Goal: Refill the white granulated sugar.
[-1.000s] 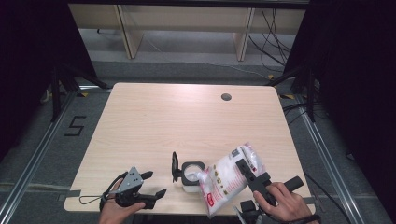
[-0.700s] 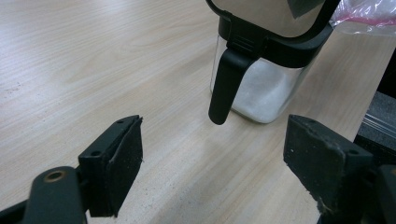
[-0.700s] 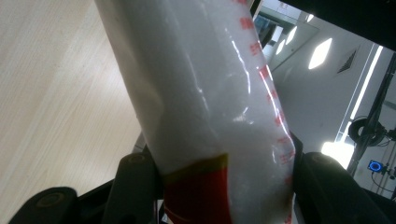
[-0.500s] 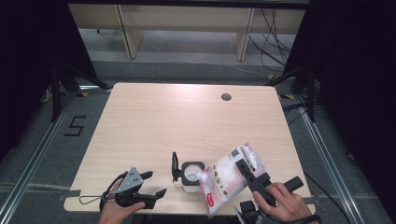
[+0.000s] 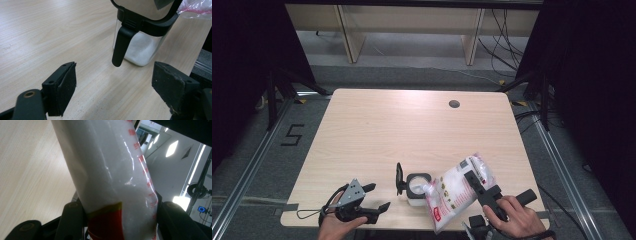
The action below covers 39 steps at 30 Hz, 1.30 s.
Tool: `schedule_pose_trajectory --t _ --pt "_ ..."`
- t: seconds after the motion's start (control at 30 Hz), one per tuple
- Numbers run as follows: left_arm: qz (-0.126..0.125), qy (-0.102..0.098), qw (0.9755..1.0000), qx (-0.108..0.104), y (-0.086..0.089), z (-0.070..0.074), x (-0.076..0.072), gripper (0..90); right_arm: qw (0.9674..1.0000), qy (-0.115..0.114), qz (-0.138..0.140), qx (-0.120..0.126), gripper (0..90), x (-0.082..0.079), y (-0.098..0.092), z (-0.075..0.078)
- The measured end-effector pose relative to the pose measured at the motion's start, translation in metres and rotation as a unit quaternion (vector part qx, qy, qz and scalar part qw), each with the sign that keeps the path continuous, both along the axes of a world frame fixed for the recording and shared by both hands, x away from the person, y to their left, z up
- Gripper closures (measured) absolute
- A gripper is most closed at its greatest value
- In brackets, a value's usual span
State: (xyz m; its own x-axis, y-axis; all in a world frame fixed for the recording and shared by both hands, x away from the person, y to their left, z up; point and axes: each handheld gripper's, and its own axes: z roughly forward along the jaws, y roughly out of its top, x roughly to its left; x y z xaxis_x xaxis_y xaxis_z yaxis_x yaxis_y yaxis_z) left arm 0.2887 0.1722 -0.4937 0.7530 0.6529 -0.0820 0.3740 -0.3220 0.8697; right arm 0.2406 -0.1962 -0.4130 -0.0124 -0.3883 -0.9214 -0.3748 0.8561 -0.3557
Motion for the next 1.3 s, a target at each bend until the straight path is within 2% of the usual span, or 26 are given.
schedule_pose_trajectory --t 0.27,0.4,0.43,0.83,0.9,0.93,1.3 --pt "0.002 0.0 1.0 -0.002 0.0 0.0002 0.0 19.2 1.0 0.003 -0.001 -0.001 56.4 0.0002 0.0001 0.0003" --pt "0.001 0.0 1.0 0.001 0.0003 0.0001 0.0005 19.3 1.0 -0.003 0.002 -0.001 56.3 -0.0002 -0.0005 0.0007" --pt "0.001 0.0 1.0 -0.002 0.0 0.0002 0.0 19.3 1.0 0.0 -0.005 0.007 56.4 -0.0008 -0.0011 -0.0006" --pt "0.002 0.001 1.0 -0.003 -0.0005 -0.0005 0.0001 19.3 1.0 -0.001 -0.004 0.002 56.4 -0.001 -0.0015 0.0008" --pt "0.003 0.001 1.0 0.004 0.0004 0.0001 0.0003 19.3 1.0 -0.001 -0.003 0.003 56.4 -0.0008 -0.0016 0.0008" --pt "0.001 0.001 1.0 -0.001 0.0 0.0 0.0003 19.3 1.0 0.0 -0.003 0.003 56.4 -0.0006 -0.0017 0.0005" --pt "0.001 0.0 1.0 -0.001 0.0001 0.0 0.0001 19.3 1.0 0.001 -0.005 0.006 56.4 -0.0011 -0.0025 0.0017"
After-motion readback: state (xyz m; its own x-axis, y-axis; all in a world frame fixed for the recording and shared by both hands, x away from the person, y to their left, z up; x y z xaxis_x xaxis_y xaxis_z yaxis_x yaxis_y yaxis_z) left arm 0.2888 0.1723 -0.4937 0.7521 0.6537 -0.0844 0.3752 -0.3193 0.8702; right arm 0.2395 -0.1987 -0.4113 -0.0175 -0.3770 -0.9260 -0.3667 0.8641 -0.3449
